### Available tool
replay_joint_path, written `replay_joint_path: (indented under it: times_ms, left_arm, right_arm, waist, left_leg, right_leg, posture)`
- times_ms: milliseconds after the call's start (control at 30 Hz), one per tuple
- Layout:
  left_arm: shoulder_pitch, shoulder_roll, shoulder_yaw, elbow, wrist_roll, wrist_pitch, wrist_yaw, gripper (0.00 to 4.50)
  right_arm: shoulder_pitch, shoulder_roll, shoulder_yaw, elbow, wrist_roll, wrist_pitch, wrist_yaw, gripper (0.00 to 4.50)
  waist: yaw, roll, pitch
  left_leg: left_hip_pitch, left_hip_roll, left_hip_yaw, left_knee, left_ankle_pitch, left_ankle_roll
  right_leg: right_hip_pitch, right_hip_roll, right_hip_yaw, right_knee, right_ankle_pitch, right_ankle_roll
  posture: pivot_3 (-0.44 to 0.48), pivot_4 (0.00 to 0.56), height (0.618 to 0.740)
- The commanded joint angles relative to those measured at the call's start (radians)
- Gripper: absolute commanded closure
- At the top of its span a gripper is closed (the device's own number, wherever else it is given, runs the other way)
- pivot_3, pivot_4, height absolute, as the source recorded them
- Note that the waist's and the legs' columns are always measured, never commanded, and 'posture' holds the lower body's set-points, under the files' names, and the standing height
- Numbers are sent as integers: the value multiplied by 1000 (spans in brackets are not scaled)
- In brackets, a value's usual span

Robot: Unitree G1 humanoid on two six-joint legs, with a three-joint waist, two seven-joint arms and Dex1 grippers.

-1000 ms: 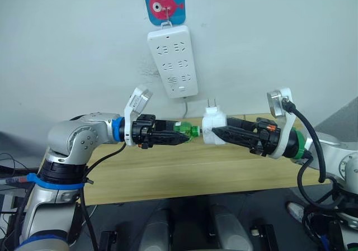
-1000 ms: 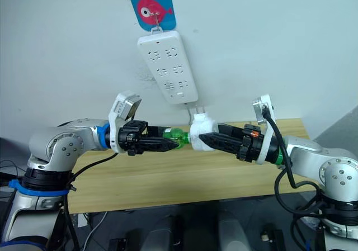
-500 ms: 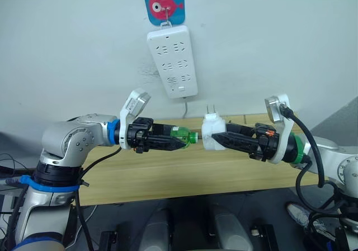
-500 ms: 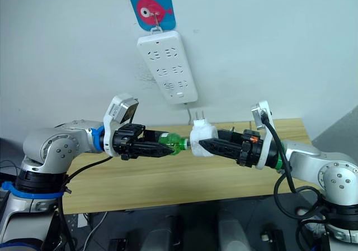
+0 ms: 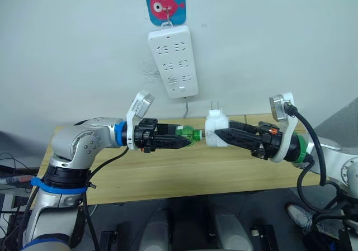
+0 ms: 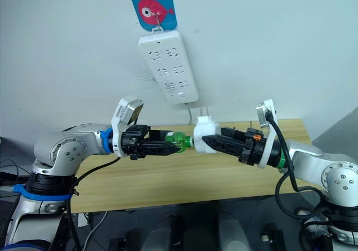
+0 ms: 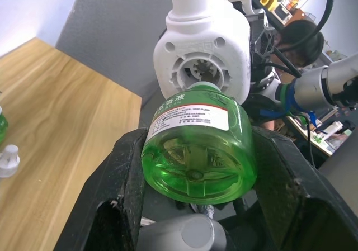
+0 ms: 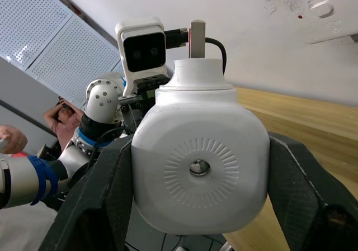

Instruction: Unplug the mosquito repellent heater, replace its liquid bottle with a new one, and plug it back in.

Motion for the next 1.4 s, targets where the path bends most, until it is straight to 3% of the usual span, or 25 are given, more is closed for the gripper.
replay_joint_path:
  times_ms: [33,567,1400]
  left_arm:
    - [-9,-21,17,-12,-25,1,21,2117]
    - [-37,-16,54,-32,-126,111,15,2117]
    - [20,-71,-39,-102,-51,3,33,2126]
  right_arm:
    - [3,-8,7,-42,49,-19,4,1577]
    - [34,-26,13,-25,13,-32,12,1577]
    - [-1,-6,81,-65,85,-60,-80,1577]
  waist:
    - [0,0,0]
    - [0,0,0]
    - [0,0,0]
  left_leg:
    - [0,0,0,0,0,0]
    - [0,0,0,0,0,0]
    - [0,0,0,0,0,0]
  right_leg:
    - [0,0,0,0,0,0]
    - [0,0,0,0,0,0]
    - [0,0,0,0,0,0]
  posture:
    - [-200,222,740]
    - [-200,228,740]
    - [-202,227,740]
